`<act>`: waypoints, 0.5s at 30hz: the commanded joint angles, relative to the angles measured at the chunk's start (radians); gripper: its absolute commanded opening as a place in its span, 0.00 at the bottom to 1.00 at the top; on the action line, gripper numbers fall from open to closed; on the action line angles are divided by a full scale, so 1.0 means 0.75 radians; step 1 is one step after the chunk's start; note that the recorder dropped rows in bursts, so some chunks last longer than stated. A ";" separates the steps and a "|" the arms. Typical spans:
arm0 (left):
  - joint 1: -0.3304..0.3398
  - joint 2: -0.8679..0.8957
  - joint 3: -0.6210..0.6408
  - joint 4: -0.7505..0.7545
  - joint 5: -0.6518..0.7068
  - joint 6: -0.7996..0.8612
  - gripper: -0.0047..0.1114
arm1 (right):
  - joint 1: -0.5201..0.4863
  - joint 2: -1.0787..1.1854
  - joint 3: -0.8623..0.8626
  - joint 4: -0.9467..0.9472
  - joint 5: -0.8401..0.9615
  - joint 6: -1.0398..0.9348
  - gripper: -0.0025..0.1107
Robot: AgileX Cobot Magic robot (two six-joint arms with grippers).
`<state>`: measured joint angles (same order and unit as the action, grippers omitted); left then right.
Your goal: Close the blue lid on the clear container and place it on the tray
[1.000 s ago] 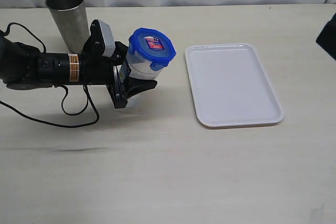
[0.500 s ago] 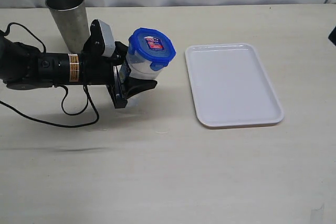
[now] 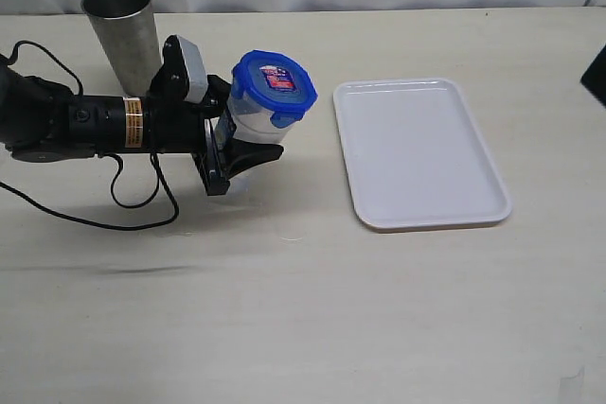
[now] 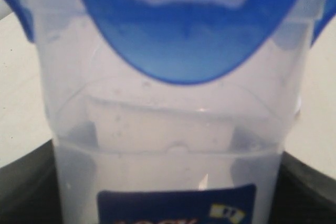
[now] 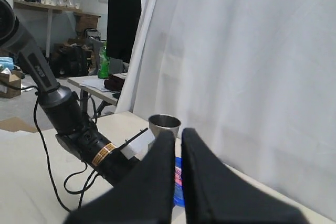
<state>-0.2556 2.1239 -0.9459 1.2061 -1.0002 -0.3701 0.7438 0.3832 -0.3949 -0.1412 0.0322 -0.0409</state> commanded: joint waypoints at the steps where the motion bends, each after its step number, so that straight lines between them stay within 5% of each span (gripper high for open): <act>1: -0.002 -0.024 0.001 -0.015 -0.041 0.000 0.04 | -0.065 -0.017 0.117 0.003 -0.043 0.000 0.06; 15: -0.002 -0.024 0.001 -0.018 -0.038 0.000 0.04 | -0.533 -0.511 0.397 0.147 -0.043 0.003 0.06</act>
<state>-0.2556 2.1239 -0.9459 1.2061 -1.0002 -0.3701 0.4189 0.0707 -0.1159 -0.0531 0.0104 -0.0409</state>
